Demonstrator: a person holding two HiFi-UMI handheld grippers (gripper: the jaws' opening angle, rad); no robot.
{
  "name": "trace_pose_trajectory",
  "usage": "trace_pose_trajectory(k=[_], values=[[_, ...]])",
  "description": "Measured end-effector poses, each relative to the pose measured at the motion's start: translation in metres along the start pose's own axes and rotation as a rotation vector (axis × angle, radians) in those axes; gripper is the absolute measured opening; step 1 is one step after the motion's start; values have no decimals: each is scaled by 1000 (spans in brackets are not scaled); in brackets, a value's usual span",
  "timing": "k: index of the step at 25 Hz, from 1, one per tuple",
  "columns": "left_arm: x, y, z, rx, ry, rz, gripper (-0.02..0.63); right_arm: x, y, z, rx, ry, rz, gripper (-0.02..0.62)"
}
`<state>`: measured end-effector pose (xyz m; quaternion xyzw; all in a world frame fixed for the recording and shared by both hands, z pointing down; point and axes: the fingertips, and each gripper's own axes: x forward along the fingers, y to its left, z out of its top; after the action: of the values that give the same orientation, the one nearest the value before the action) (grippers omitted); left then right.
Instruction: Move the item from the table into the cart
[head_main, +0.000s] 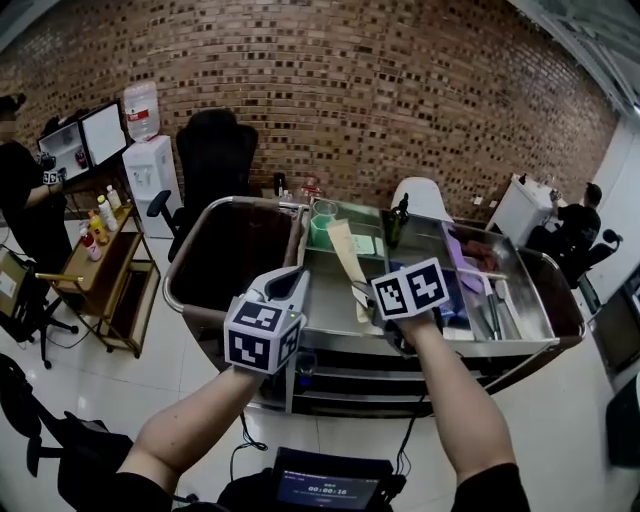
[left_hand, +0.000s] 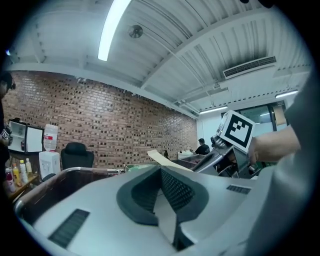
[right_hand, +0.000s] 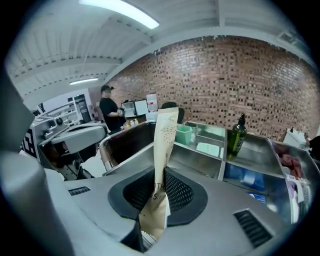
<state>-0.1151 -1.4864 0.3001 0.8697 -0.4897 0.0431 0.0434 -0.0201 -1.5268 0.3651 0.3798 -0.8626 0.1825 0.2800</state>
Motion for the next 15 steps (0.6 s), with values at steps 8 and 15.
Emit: trace_pose_trajectory(k=[8, 15], values=[[32, 17, -12, 3, 16, 17, 5, 53, -23, -26, -28, 180, 60, 43], [55, 23, -22, 3, 45, 26, 5, 69, -30, -39, -54, 281, 76, 46]])
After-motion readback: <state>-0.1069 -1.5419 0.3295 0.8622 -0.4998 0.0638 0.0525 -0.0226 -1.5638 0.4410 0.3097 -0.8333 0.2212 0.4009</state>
